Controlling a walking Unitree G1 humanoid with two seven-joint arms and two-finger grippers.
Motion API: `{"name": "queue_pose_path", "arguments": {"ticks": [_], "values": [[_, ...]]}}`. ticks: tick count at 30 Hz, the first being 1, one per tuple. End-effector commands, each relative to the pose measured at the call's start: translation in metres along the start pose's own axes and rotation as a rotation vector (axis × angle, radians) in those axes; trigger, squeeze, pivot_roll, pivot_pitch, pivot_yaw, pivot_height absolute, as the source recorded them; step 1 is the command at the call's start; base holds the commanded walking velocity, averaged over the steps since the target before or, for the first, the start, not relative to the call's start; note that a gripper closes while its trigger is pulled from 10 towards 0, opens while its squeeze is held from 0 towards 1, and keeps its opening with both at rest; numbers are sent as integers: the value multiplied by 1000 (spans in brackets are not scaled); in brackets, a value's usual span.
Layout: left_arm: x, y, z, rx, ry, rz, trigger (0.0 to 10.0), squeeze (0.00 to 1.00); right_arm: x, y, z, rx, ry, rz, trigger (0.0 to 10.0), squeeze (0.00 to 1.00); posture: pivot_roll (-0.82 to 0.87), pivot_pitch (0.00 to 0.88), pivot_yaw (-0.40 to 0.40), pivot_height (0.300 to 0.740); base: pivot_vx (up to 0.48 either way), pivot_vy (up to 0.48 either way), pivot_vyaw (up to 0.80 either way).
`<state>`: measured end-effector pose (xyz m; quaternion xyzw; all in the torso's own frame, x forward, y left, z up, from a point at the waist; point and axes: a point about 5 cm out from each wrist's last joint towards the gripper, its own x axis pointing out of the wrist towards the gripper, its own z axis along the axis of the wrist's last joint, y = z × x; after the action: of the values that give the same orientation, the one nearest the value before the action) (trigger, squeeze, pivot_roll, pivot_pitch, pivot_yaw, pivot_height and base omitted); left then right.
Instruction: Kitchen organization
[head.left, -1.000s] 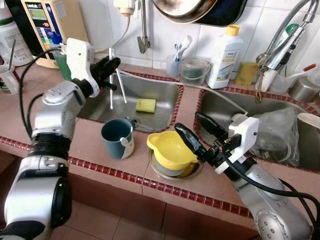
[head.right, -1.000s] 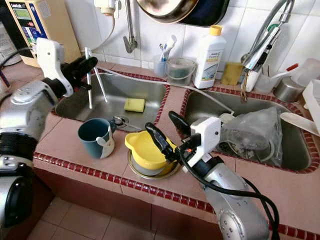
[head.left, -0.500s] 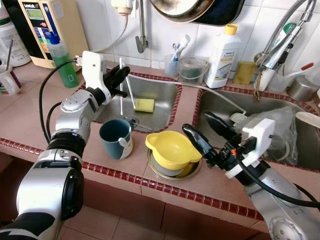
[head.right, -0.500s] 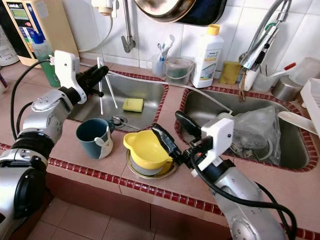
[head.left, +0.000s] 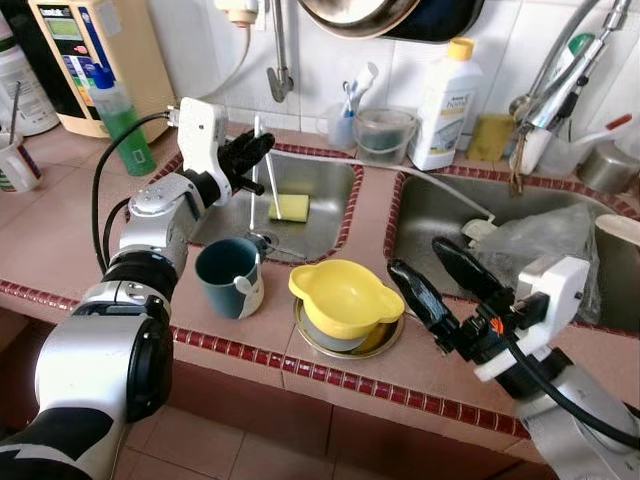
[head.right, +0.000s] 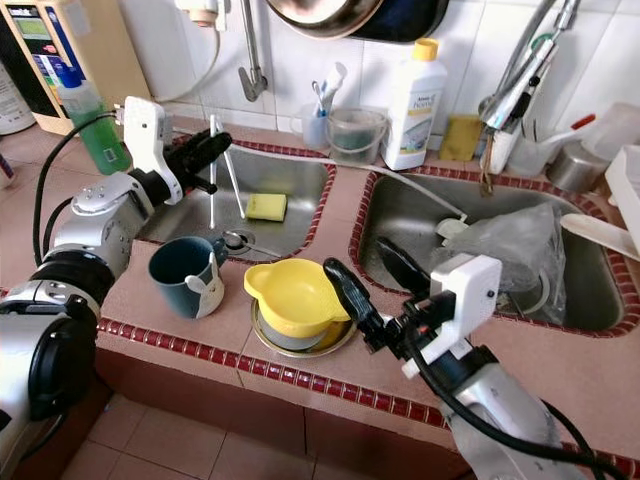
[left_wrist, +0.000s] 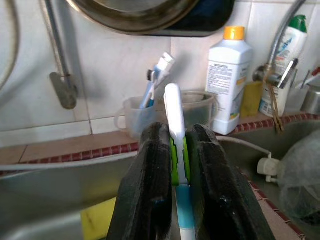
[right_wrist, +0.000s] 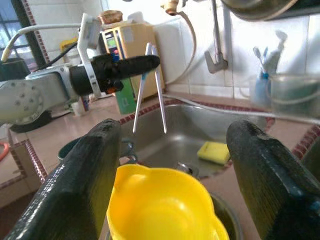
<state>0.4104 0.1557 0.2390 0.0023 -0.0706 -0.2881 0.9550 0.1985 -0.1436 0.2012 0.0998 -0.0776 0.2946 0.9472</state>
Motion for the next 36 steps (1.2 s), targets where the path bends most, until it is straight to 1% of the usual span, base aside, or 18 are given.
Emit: {"name": "queue_pose_path", "arguments": {"ticks": [1, 10, 20, 24, 31, 36], "values": [[3, -1, 6, 27, 2, -19, 10000, 0, -3, 4, 5, -3, -11, 2, 10000, 0, -232, 122, 89, 740, 0, 0, 0], [7, -8, 2, 33, 38, -66, 10000, 0, -17, 21, 4, 35, 26, 4, 10000, 0, -263, 174, 114, 740, 0, 0, 0], [10, -12, 1, 31, 53, -90, 10000, 0, -26, 30, 6, 73, 23, -11, 10000, 0, -278, 198, 129, 740, 0, 0, 0], [10, -12, 2, 36, 52, -92, 10000, 0, -27, 30, 8, 77, 13, -16, 10000, 0, -281, 201, 132, 740, 0, 0, 0], [5, -5, 0, 48, 78, -65, 10000, 0, -30, 23, 20, 45, -17, -36, 10000, 0, -288, 210, 137, 740, 0, 0, 0], [3, -2, -1, 53, 89, -48, 10000, 0, -32, 22, 22, 35, -17, -38, 10000, 0, -289, 212, 137, 740, 0, 0, 0]]}}
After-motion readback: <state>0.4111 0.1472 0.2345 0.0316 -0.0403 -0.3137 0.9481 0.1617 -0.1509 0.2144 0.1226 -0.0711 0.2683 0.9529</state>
